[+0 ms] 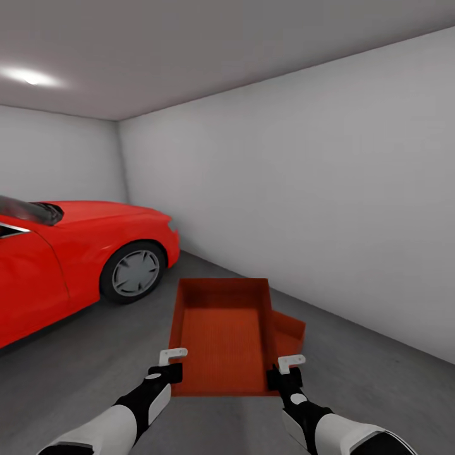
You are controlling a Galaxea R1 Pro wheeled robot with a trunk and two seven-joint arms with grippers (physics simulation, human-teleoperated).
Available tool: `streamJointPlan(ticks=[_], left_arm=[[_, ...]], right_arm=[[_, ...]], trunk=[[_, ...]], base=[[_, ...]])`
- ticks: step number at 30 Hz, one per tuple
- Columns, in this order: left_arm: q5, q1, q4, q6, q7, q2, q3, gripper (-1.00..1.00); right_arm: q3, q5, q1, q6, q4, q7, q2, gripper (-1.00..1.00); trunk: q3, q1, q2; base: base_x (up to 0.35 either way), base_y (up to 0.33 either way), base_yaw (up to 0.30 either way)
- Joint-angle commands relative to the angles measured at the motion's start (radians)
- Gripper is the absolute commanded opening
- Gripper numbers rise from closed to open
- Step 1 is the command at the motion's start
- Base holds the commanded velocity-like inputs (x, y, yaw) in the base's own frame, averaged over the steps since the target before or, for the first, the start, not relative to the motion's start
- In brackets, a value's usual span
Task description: Move the two storage containers from the living room to the garage. In the garage, place one container on the floor and stack the other container on top of it (either order is fine).
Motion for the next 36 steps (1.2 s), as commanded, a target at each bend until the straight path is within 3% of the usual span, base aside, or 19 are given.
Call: streamJointPlan(ticks=[1, 12, 36], left_arm=[[0.007, 0.0, 0.002, 0.002, 0.012, 0.012, 0.009, -1.0], [0.007, 0.0, 0.002, 0.002, 0.012, 0.012, 0.009, -1.0], [0.007, 0.0, 0.002, 0.002, 0.012, 0.013, 0.01, -1.0]], right_arm=[[-0.023, -0.008, -0.002, -0.021, -0.002, -0.004, 0.001, -1.0], [-0.023, -0.008, -0.002, -0.021, -0.002, -0.003, 0.001, -1.0], [-0.023, -0.008, -0.002, -0.021, -0.002, -0.004, 0.001, -1.0]], trunk=[[-0.002, 0.001, -0.001], [-0.002, 0.001, -0.001], [-0.002, 0.001, -0.001]], base=[[0.295, 0.145, 0.0], [0.295, 0.145, -0.028], [0.295, 0.17, -0.267]])
